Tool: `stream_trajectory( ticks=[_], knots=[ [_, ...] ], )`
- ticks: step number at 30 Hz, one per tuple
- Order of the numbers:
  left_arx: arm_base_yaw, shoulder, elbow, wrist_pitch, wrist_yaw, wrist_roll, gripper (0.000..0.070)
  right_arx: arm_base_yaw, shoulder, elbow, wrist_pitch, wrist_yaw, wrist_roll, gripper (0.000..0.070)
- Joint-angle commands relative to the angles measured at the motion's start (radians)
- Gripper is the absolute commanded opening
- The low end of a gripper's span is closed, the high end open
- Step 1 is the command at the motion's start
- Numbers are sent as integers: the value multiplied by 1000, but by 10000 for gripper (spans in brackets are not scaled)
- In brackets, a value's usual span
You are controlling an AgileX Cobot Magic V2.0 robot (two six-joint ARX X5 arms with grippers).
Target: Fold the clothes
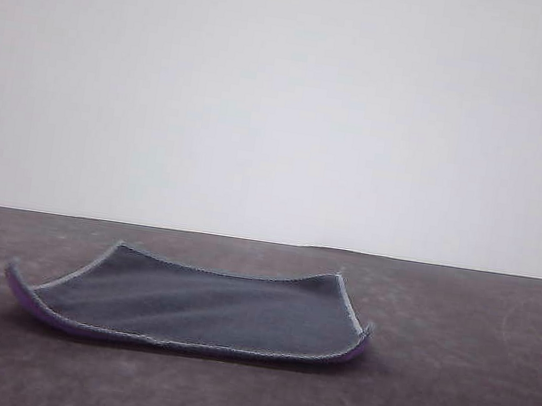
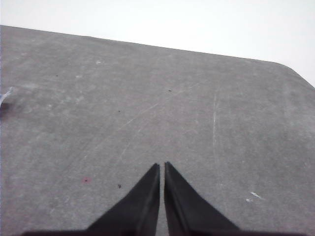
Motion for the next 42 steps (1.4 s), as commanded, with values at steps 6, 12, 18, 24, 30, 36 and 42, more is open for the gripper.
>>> stream_trajectory(
  ticks=[6, 12, 18, 24, 30, 36, 42],
  knots=[
    [0, -2, -20, -7, -1, -3, 0, -2, -2, -4, 13, 3, 14, 11],
    [0, -2, -20, -7, -1, -3, 0, -2, -2, -4, 13, 3, 14, 11],
    [0, -2, -20, -7, -1, -3, 0, -2, -2, -4, 13, 3, 14, 11],
    [0, -2, -20, -7, -1, -3, 0, -2, -2, -4, 13, 3, 14, 11],
    [0, -2, -20, -7, -1, -3, 0, -2, -2, -4, 13, 3, 14, 11],
    [0, -2, -20, -6, -1, -2, 0, -1, -2, -4, 13, 2, 14, 11],
    [0, -2, -20, -7, -1, -3, 0, -1, -2, -4, 10, -5, 16, 11]
  ],
)
